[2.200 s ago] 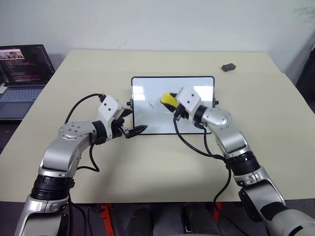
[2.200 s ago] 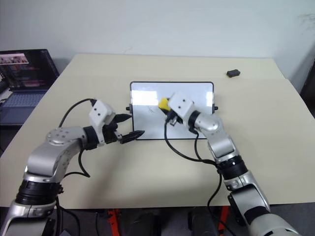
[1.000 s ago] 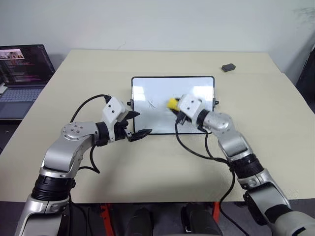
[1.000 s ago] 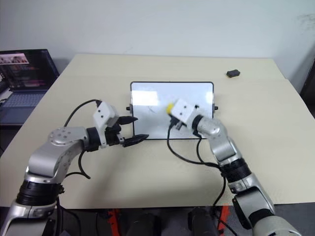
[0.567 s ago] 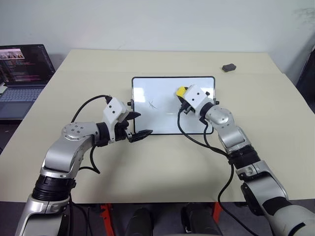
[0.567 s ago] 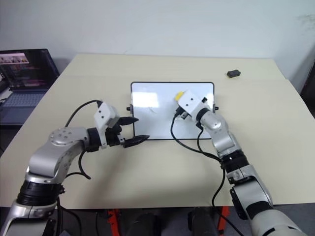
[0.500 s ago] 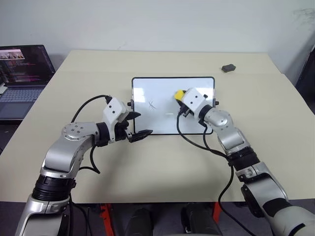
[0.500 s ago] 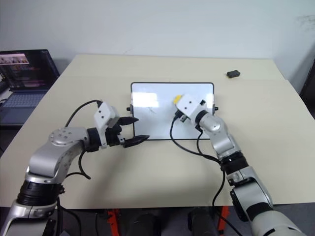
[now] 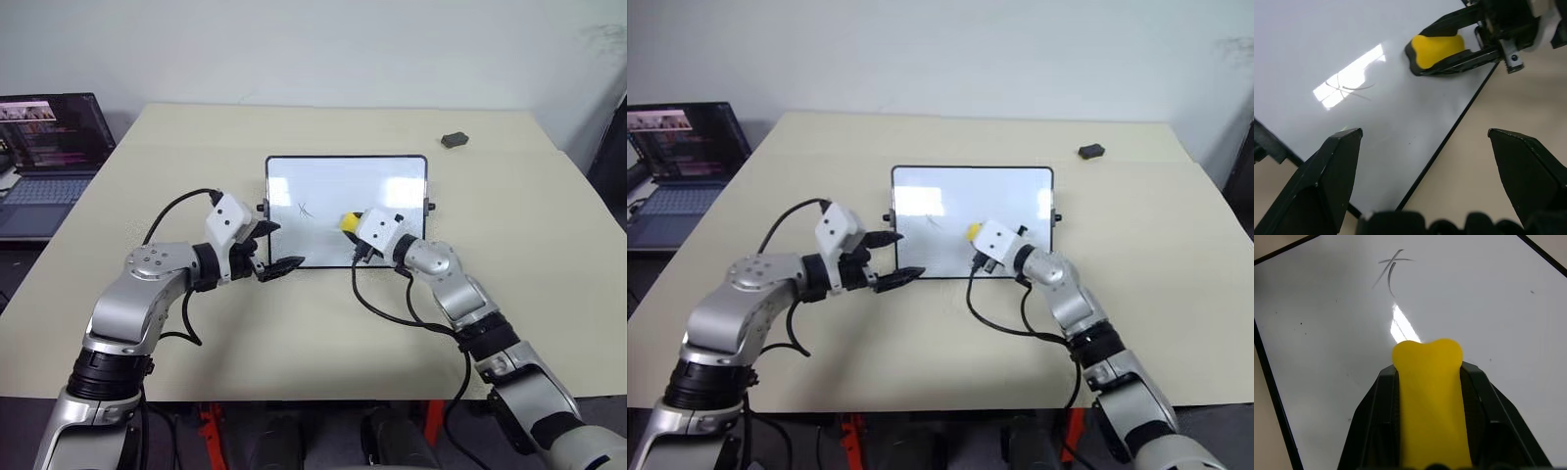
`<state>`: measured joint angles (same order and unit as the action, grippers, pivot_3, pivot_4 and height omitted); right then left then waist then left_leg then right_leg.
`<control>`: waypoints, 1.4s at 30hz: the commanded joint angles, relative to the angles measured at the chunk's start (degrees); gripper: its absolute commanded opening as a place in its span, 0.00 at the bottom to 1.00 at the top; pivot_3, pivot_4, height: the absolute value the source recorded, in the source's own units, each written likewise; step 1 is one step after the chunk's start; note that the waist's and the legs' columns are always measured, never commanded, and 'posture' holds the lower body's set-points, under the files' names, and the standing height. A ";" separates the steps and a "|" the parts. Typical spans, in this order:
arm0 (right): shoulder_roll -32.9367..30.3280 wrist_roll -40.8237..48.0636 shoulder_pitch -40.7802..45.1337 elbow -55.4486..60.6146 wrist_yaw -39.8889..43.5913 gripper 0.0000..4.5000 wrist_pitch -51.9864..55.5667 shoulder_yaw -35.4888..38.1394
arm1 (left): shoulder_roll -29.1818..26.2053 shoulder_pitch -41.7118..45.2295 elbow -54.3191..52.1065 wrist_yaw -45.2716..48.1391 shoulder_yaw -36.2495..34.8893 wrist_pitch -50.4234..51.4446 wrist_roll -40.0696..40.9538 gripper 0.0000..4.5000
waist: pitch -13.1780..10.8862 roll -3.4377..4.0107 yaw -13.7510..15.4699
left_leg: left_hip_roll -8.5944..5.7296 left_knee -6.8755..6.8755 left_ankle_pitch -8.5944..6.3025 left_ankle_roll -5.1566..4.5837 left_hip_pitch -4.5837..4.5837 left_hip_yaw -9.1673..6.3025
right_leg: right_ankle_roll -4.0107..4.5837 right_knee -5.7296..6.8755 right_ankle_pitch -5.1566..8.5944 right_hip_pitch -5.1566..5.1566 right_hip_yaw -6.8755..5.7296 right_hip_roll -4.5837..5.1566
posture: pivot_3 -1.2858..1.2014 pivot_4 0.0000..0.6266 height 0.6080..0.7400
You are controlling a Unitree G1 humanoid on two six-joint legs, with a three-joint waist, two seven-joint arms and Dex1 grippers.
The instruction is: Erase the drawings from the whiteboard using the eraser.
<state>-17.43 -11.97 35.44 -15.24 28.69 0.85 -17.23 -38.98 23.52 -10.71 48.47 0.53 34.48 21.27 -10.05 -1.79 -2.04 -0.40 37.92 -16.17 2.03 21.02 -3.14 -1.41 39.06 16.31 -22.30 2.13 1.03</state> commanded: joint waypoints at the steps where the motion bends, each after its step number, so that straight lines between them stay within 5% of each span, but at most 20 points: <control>1: -0.98 3.25 -1.14 9.53 1.14 0.28 0.32 3.53 | -0.38 -0.19 -1.44 -1.08 -2.31 -0.53 0.23 1.00 | -0.01 0.01 0.15 | 0.01 -0.03 -0.01 0.00 0.06 0.00 | -0.01 -0.05 0.01 -0.05 0.00 0.00 | 0.52 0.24 1.00; 6: -1.63 4.60 -5.47 16.57 2.01 0.28 2.73 4.55 | -0.21 -0.76 -2.11 -3.81 -3.84 0.34 0.09 1.00 | 0.02 -0.01 0.20 | 0.02 0.01 -0.03 0.01 1.00 -0.01 | -0.03 -0.02 0.03 -1.00 0.00 0.01 | 0.52 0.24 1.00; 14: -1.37 7.22 -4.23 21.51 2.77 0.28 1.96 5.87 | -0.25 -2.55 -4.35 -6.43 -4.57 2.22 0.37 1.00 | 0.00 0.00 0.15 | 0.01 0.02 -0.03 0.00 0.95 0.03 | -0.03 0.02 0.02 -0.97 0.01 0.03 | 0.52 0.24 1.00; 42: 11.92 -1.69 23.68 -20.71 -4.32 0.28 -10.73 -0.22 | -1.45 2.95 2.15 -8.07 -2.60 6.82 -0.73 1.00 | 0.00 0.02 -0.31 | 0.00 0.02 -0.02 0.01 0.94 0.05 | -0.01 0.04 0.01 -1.01 -0.01 0.03 | 0.52 0.24 1.00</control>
<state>-6.34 -12.64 56.51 -33.42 26.24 -8.95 -17.19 -39.85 25.24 -8.20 39.78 -2.12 41.35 20.97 -10.05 -1.77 -2.36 -0.39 37.93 -16.20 2.04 21.95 -3.09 -1.41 39.10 16.32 -23.31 2.12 1.06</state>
